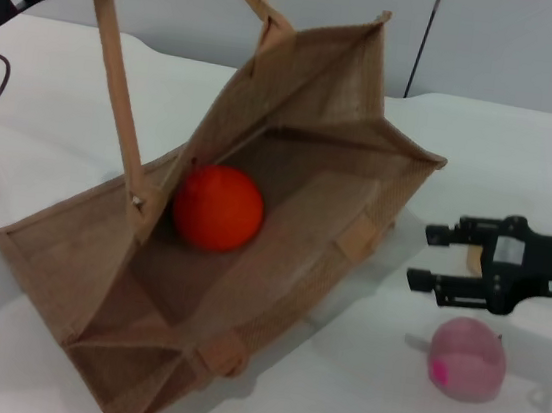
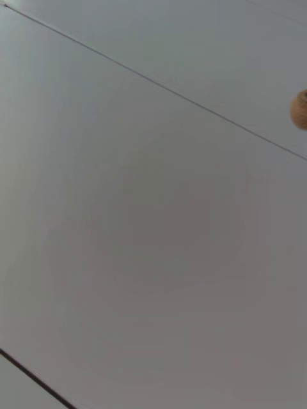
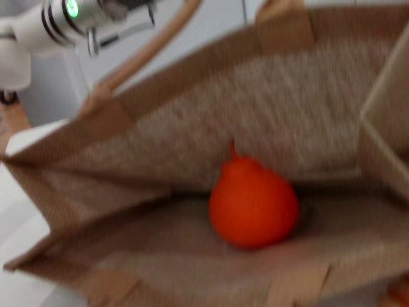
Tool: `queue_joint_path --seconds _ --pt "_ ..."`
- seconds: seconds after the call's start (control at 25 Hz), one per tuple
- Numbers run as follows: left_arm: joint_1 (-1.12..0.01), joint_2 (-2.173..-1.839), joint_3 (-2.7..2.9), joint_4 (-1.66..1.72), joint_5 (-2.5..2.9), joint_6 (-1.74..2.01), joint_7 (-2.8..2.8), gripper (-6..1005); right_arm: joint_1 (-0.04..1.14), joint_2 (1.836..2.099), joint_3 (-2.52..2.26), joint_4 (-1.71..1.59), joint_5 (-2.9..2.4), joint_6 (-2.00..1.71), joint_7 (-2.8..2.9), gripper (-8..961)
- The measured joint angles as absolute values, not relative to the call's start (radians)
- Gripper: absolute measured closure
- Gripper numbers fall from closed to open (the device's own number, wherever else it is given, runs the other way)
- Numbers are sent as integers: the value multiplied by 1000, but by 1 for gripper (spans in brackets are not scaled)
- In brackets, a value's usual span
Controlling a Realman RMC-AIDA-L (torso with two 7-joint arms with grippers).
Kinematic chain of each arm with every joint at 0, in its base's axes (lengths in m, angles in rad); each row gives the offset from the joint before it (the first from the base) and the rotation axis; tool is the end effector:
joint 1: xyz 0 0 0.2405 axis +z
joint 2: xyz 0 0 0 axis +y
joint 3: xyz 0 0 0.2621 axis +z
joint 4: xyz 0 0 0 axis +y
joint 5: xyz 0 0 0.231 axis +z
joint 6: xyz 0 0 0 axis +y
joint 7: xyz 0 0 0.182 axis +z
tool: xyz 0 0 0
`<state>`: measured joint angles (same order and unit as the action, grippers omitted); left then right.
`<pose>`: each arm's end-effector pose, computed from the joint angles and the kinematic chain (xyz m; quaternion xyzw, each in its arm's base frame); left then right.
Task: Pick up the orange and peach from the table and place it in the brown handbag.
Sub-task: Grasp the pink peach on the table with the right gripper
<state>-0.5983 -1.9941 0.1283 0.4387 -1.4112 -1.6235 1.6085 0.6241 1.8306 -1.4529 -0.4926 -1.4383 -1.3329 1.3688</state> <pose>-0.2676 0.4083 0.0859 -0.7299 -0.3222 -0.5425 0.2628 0.2544 0.3923 -0.0372 -0.9713 0.1577 0.1556 0.0860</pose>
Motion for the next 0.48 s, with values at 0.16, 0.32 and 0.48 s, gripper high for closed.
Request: queue_joint_path --seconds 0.16,0.32,0.48 --pt "-598 -1994 128 439 -1411 -1617 1609 880 626 1830 -1451 -490 -1489 -1334 1405 232" --pt "-598 -1994 135 439 -1411 -1607 1609 880 623 1822 -1445 -489 -1523 -1335 1441 232" --pt "-598 -1994 132 439 -1411 -1606 1609 880 621 1813 -1441 -486 -1565 -1335 1485 232"
